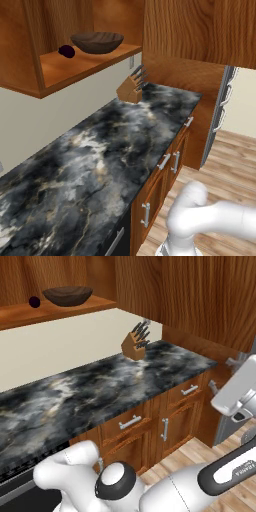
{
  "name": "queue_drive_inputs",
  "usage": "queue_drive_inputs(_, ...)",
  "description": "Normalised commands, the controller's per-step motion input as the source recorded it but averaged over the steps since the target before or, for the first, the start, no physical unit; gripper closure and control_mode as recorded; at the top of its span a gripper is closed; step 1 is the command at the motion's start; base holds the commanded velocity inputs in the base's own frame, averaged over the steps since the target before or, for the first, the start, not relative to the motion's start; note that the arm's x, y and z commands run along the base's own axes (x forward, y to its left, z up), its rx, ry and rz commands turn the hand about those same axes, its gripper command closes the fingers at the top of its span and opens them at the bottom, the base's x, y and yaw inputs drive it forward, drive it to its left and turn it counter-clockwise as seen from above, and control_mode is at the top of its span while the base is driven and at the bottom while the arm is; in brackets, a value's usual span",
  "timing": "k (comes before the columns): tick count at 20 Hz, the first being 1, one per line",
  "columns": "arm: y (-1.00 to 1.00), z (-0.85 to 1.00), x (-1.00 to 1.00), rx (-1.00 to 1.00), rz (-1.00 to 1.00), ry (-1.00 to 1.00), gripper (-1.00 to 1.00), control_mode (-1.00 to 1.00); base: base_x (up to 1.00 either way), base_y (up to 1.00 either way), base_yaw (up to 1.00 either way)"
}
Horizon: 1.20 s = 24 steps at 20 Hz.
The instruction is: Pick the mug and place it in the sink. Pick the bowl and place it in the open cabinet and then close the cabinet.
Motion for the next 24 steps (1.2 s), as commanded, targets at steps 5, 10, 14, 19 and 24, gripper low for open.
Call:
queue_drive_inputs(5, -0.56, -0.07, 0.37, 0.0, 0.0, 0.0, -1.0, -1.0, 0.0, 0.0, 0.0)
queue_drive_inputs(10, -0.47, -0.08, 0.43, 0.0, 0.0, 0.0, -1.0, -1.0, 0.0, 0.0, 0.0)
queue_drive_inputs(14, -0.29, 0.0, 0.36, 0.0, 0.0, -0.01, -1.0, -1.0, 0.0, 0.0, 0.0)
queue_drive_inputs(19, -0.36, 0.0, 0.31, 0.0, 0.0, -0.01, -1.0, -1.0, 0.0, 0.0, 0.0)
queue_drive_inputs(24, -0.43, 0.0, 0.22, 0.0, -0.01, 0.0, -1.0, -1.0, 0.0, 0.0, 0.0)
